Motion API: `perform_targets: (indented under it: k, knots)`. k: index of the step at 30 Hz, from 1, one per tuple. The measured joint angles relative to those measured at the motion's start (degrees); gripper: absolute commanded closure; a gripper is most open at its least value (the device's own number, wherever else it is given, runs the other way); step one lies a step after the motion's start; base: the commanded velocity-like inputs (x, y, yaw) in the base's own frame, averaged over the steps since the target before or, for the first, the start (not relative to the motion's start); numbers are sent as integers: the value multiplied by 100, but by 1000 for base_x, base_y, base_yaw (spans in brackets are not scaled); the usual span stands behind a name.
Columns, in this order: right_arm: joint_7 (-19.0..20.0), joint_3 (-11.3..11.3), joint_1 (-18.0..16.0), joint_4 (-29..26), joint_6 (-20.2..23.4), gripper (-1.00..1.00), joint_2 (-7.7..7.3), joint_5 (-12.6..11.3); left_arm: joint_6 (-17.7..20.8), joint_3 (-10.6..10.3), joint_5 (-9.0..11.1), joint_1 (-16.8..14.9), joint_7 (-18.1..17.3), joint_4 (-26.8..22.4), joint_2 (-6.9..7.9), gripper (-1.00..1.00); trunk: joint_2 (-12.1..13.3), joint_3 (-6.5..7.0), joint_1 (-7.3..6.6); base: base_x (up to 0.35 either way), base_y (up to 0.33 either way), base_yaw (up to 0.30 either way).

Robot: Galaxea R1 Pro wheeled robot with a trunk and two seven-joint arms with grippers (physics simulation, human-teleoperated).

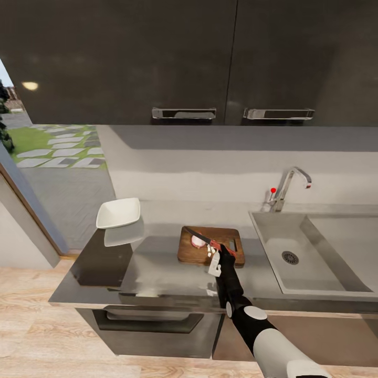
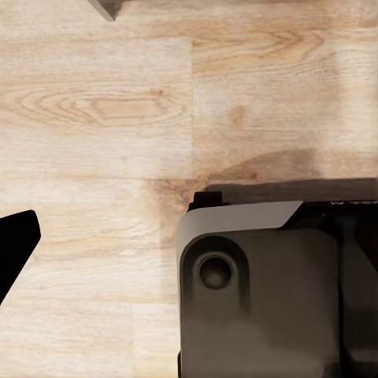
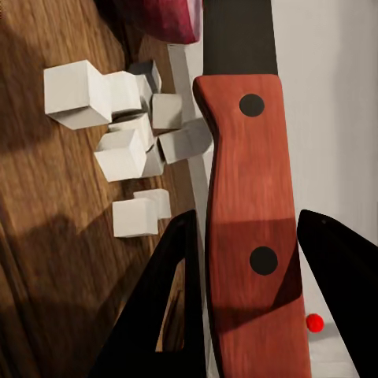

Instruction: In the kitchen, take the Vidalia onion out of the sink, dice it on the chopping board with the paring knife, put the diced onion into the bowl on the countertop, then place both the paring knife and the chopping board into the sink.

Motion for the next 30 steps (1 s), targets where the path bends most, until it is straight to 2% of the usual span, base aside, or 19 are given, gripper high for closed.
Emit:
perform_targets:
  k: [1, 2, 22, 24, 27, 28, 30]
  knots:
    - [2, -2, 0, 0, 8, 100, 0, 35, 0, 0, 0, 0, 0, 0, 0, -100, 0, 0, 0, 0, 0, 0]
    - [0, -17, 0, 7, 43, 100, -1, 274, 0, 1, 0, 0, 0, -1, 0, -100, 0, 0, 0, 0, 0, 0]
    - [-54, -64, -1, 26, -14, 100, -1, 257, 0, 0, 2, -1, 0, 0, 0, -100, 1, 0, 1, 0, 0, 0]
    - [-6, -117, 0, -444, 14, 100, -3, 104, -4, 1, 1, -1, 0, -1, 0, -100, 3, 0, 1, 0, 0, 0]
    - [170, -337, 2, -878, 10, 100, -7, -492, -8, 1, 2, 0, 1, -1, 0, -100, 3, -1, 1, 0, 0, 0]
    - [324, -385, 2, -1061, 7, 100, -6, -657, -9, 1, 2, -1, 1, -1, 0, -100, 3, -1, 1, 0, 0, 0]
    - [689, -421, 2, -1462, 7, 100, -9, -800, -9, 1, 3, -1, 1, -1, 0, -100, 3, -1, 1, 0, 0, 0]
